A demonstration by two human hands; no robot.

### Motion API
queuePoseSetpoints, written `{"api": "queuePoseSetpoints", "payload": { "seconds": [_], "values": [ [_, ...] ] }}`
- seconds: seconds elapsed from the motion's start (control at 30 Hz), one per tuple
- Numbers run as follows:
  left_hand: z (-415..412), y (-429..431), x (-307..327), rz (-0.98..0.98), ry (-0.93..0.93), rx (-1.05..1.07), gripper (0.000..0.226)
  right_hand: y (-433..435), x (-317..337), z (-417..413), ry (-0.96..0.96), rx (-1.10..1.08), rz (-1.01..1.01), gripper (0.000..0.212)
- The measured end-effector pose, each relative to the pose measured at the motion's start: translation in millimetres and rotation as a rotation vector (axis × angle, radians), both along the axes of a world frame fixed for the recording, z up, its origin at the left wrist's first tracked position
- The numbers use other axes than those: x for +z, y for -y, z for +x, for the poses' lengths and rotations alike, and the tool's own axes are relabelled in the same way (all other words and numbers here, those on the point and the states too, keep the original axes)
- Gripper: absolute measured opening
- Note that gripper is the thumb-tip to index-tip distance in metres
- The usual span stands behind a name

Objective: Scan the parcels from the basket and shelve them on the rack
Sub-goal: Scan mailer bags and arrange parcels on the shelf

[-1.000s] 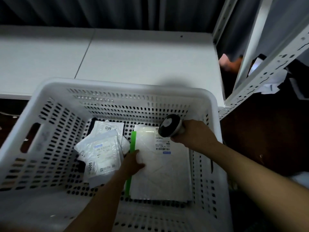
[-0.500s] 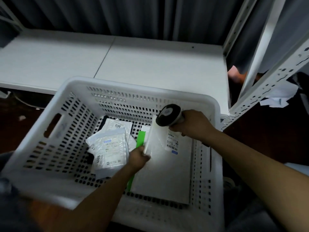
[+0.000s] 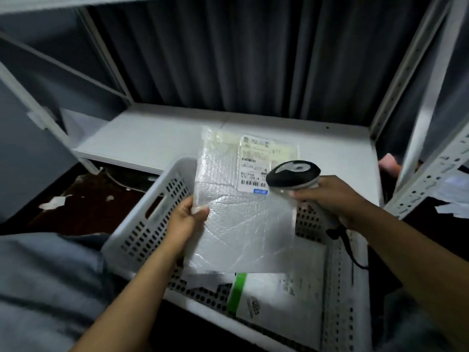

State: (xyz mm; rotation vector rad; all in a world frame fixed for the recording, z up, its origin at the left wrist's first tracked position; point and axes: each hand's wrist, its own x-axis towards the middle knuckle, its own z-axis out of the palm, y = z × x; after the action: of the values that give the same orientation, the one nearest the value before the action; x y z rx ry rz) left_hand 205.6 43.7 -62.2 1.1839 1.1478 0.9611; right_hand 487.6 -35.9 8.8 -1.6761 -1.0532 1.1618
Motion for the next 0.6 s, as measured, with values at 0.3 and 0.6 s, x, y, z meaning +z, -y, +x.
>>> {"api": "queuePoseSetpoints", "payload": {
  "seconds": [0.3, 0.6],
  "values": [
    [2, 7, 40, -0.023, 0.164, -0.048, 0.019, 17, 31, 6, -0.234, -0.051, 0.195, 0.028],
    [-12, 0, 28, 0.121, -0.137, 0.059, 0.022, 21, 30, -13, 0.047, -0.124, 0.133, 0.027]
  ]
}}
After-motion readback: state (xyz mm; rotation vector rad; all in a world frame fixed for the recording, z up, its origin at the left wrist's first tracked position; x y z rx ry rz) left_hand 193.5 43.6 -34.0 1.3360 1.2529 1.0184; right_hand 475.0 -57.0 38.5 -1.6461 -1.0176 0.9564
